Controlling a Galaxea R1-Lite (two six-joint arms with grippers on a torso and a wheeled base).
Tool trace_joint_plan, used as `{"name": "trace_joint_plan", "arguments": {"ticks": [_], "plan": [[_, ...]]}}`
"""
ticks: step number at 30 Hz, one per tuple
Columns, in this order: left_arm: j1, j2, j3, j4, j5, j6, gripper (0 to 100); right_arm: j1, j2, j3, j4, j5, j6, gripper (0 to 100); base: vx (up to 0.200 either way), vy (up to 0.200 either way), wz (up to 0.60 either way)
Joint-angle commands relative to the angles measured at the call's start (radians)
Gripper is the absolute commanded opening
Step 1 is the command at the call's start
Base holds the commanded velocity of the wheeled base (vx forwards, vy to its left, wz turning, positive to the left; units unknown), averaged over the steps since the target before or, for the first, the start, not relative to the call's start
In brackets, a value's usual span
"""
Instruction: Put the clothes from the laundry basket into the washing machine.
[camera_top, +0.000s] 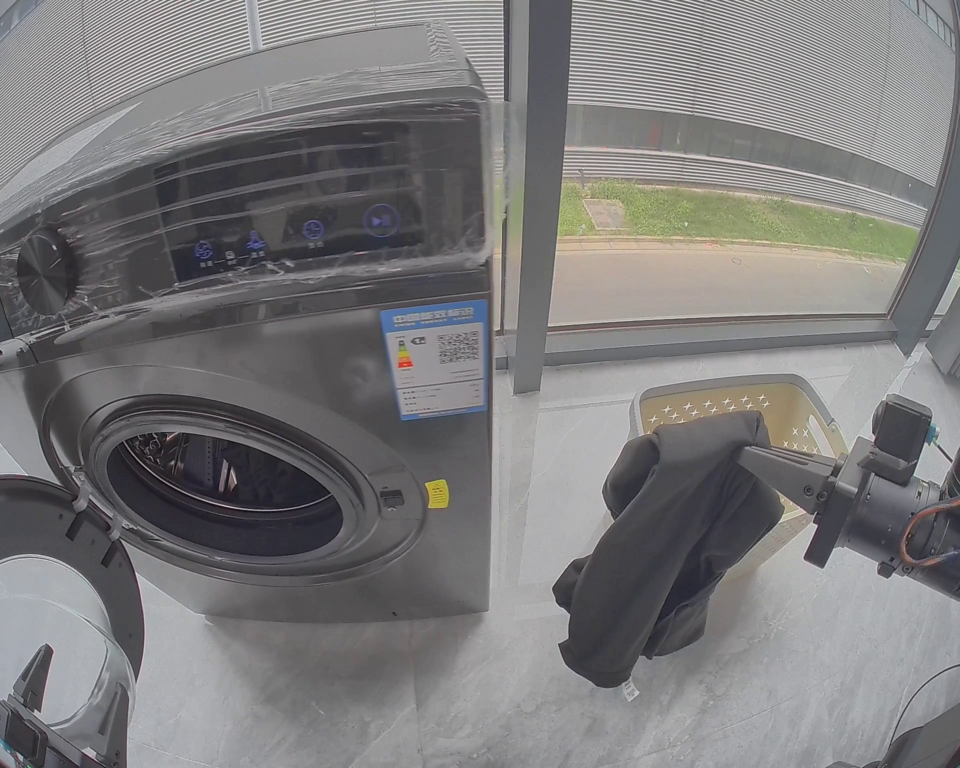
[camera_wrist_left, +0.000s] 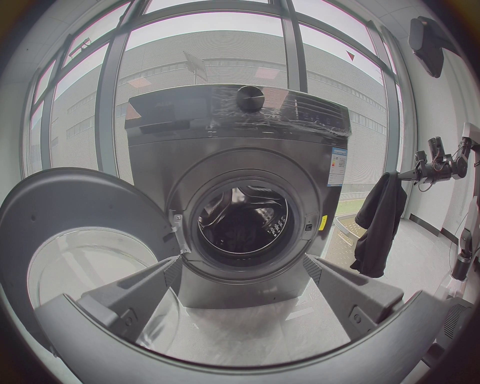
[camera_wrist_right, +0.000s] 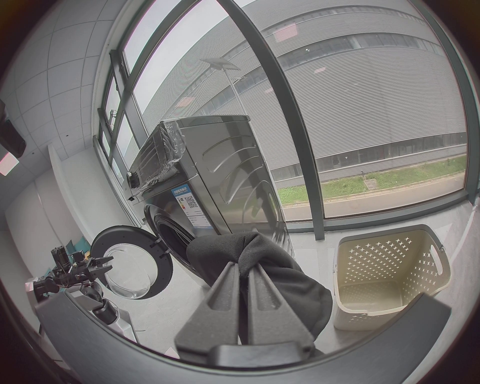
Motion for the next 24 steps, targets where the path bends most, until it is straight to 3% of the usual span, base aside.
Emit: {"name": "trace_joint_plan", "arguments": {"ticks": [1, 3, 9, 21, 24], "plan": [[0.000, -0.016, 0.016, 0.000, 0.000, 0.001, 100, 0.003, 0.003, 0.003, 0.000, 0.001, 0.000, 0, 0.000, 0.200, 0.00], [0.001, -0.016, 0.016, 0.000, 0.002, 0.004, 100, 0.004, 0.003, 0.008, 0.000, 0.001, 0.000, 0, 0.000, 0.200, 0.00], [0.001, -0.016, 0.016, 0.000, 0.000, 0.004, 100, 0.009, 0.003, 0.009, 0.000, 0.001, 0.000, 0, 0.000, 0.000, 0.00], [0.000, -0.016, 0.016, 0.000, 0.000, 0.001, 100, 0.008, 0.003, 0.014, 0.000, 0.001, 0.000, 0, -0.200, 0.000, 0.00], [0.000, -0.016, 0.016, 0.000, 0.002, 0.001, 100, 0.009, 0.003, 0.014, 0.000, 0.001, 0.000, 0, 0.000, 0.000, 0.00]]}}
